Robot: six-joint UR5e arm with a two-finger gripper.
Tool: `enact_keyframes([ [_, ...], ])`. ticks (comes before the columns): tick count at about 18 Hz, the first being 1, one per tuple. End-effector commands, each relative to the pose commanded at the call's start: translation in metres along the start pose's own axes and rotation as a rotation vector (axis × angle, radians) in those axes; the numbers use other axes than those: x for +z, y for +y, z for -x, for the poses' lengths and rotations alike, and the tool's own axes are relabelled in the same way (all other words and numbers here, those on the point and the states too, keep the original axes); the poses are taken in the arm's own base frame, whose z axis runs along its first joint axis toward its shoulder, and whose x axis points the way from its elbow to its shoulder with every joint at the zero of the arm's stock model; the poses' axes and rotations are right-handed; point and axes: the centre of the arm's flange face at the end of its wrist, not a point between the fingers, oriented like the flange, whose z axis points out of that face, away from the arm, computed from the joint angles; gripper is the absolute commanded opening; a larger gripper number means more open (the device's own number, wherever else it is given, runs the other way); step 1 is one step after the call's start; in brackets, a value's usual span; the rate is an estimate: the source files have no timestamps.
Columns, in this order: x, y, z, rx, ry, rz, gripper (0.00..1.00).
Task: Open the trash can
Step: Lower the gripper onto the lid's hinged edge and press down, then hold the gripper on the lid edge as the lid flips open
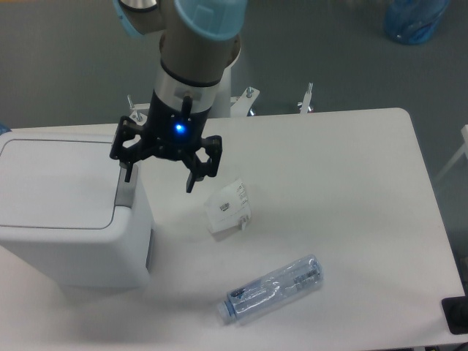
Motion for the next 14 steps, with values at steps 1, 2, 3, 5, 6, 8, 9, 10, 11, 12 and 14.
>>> enact_keyframes([
  [1, 0.0038, -0.0012, -0.0032, 0.007, 0.001, 0.004, 1.0],
  [2, 0.0063, -0.0026, -0.0048, 0.011, 0.0, 0.005, 1.0],
  [3, 0.0062, -0.0028, -0.0048, 0.012, 0.0, 0.004, 1.0],
  [5, 0.0059, -0.0031, -0.0048, 0.013, -0.001, 0.001, 1.0],
  [6, 0.0058, -0.0032, -0.0048, 0.013, -0.001, 0.0, 1.0],
  [8, 0.0069, -0.003, -0.0034, 0.014, -0.02, 0.007, 1.0],
  [9, 0.0067, -0.0026, -0.0014, 0.019, -0.032, 0.01, 1.0],
  [10, 0.0067, -0.0026, -0.0015, 0.024, -0.039, 0.012, 1.0],
  [11, 0.0056, -0.0023, -0.0015, 0.029, -0.045, 0.01, 1.0],
  [12, 0.0066, -0.0016, -0.0007, 0.029, -0.049, 0.016, 1.0],
  [14, 0.0086, -0.0012, -0.0004, 0.029, -0.055, 0.023, 1.0],
])
